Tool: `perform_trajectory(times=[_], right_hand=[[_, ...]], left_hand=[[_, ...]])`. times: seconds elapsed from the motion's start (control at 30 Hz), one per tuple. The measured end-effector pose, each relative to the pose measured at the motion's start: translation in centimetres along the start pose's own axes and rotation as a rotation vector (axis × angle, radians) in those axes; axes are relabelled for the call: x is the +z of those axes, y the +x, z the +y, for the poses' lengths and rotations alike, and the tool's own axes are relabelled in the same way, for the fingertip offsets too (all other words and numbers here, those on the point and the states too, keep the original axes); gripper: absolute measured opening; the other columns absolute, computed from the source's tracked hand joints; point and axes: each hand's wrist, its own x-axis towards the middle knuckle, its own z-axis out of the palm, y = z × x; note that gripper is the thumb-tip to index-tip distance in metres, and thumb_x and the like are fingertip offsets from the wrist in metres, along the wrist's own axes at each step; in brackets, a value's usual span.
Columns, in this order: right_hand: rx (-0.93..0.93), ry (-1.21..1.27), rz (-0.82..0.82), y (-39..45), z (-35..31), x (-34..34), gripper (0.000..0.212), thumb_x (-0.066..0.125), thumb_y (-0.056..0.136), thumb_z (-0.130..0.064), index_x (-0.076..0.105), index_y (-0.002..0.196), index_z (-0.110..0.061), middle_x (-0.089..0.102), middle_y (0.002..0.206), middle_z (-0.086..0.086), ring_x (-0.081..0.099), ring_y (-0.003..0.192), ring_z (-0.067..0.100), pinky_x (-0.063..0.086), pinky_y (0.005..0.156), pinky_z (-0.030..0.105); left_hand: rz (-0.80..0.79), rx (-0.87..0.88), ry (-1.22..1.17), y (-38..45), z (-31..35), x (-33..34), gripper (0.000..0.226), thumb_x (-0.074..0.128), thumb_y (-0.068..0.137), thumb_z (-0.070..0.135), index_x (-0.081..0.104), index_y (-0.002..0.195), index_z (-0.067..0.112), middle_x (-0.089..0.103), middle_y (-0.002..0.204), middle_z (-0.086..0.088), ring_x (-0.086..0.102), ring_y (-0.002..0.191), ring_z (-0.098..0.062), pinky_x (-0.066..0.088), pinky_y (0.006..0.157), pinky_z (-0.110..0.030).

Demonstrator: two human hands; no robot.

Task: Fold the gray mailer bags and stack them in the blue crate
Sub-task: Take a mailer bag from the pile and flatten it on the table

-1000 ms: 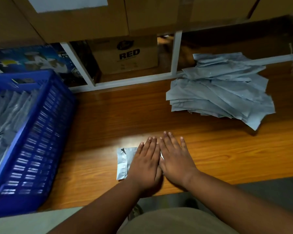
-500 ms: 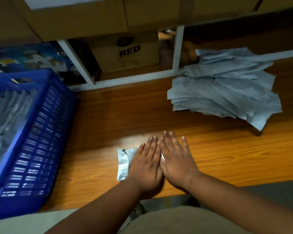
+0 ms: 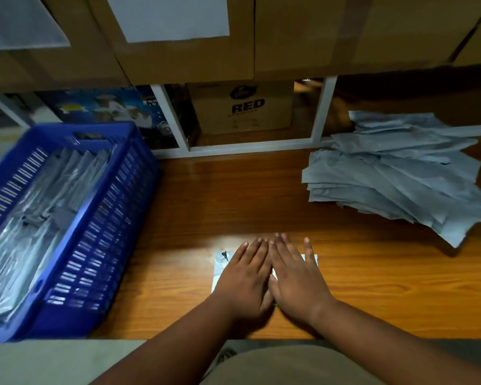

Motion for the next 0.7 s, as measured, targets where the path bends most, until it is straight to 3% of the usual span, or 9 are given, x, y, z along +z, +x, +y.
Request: perform_trajectory(times=[0.17, 0.3, 0.7], right_hand=[[0.008, 0.012, -0.028, 0.42, 0.10, 0.42, 0.081, 0.023, 0.105, -0.057, 0.001, 0.171, -0.016, -0.007, 0.178, 0.008, -0.013, 0.164, 0.024, 0.000, 0.129, 0.063], [0.018, 0.016, -0.020, 0.57, 0.16, 0.72, 0.084, 0.031, 0.103, -0.057, 0.007, 0.171, -0.012, 0.000, 0.178, 0.013, -0.006, 0.165, 0.028, 0.008, 0.129, 0.063], [0.028, 0.014, -0.052, 0.86, 0.18, 0.67, 0.088, 0.033, 0.101, -0.057, 0.006, 0.170, -0.011, -0.004, 0.178, 0.013, -0.010, 0.165, 0.028, 0.004, 0.126, 0.070]], left_hand=[[0.021, -0.022, -0.076, -0.21, 0.50, 0.64, 0.089, 0.042, 0.100, 0.047, 0.003, 0.170, 0.008, -0.001, 0.178, -0.013, -0.008, 0.165, -0.026, 0.011, 0.131, -0.049], [0.029, -0.023, -0.098, -0.18, 0.33, 0.63, 0.090, 0.045, 0.100, 0.046, 0.003, 0.169, 0.008, -0.004, 0.178, -0.013, -0.008, 0.165, -0.026, 0.012, 0.131, -0.048], [0.046, -0.001, -0.141, 0.20, -0.05, 0.73, 0.091, 0.049, 0.098, 0.043, 0.006, 0.169, 0.004, -0.003, 0.177, -0.015, -0.006, 0.165, -0.028, 0.013, 0.131, -0.052]])
